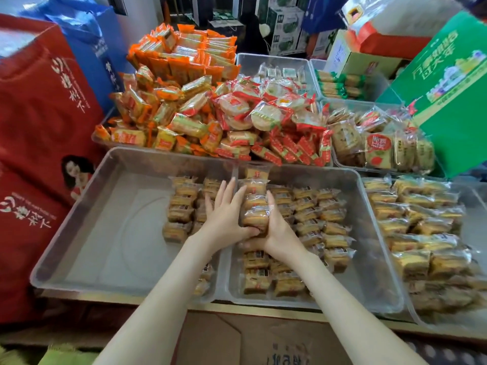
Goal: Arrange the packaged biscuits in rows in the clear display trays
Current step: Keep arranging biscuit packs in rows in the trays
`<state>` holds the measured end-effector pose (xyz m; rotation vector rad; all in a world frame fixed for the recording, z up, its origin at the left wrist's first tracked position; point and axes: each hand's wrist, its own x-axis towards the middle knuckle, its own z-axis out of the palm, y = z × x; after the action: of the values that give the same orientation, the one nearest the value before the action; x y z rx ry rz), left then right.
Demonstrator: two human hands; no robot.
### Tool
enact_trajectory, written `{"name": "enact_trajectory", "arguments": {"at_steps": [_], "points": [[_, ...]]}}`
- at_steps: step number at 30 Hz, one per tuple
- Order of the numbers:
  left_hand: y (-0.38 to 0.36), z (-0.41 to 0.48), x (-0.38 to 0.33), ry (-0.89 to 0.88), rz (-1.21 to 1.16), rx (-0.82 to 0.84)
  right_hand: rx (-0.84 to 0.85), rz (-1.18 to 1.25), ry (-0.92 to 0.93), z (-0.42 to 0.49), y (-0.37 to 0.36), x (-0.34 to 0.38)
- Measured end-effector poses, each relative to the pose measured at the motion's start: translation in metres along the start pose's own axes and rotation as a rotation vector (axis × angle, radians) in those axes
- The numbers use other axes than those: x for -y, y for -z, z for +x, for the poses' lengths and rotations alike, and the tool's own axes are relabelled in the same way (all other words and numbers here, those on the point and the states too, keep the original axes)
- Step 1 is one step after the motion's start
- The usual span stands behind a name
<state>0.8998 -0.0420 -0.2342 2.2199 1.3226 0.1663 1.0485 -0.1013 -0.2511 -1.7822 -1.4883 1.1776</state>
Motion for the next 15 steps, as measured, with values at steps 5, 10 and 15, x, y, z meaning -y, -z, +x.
{"name": "enact_trajectory", "arguments": {"at_steps": [5, 10, 15], "points": [[0.003, 0.005, -0.013, -0.197, -0.006, -0.051, -0.042, -0.047, 0.076, 0.001, 0.001, 0.002], [0.012, 0.011, -0.006, -0.208, 0.189, -0.087, -0.070, -0.142, 0.089, 0.004, 0.006, -0.001], [0.020, 0.013, -0.002, -0.155, 0.368, 0.012, -0.061, -0.123, 0.050, 0.001, 0.004, -0.010]]}}
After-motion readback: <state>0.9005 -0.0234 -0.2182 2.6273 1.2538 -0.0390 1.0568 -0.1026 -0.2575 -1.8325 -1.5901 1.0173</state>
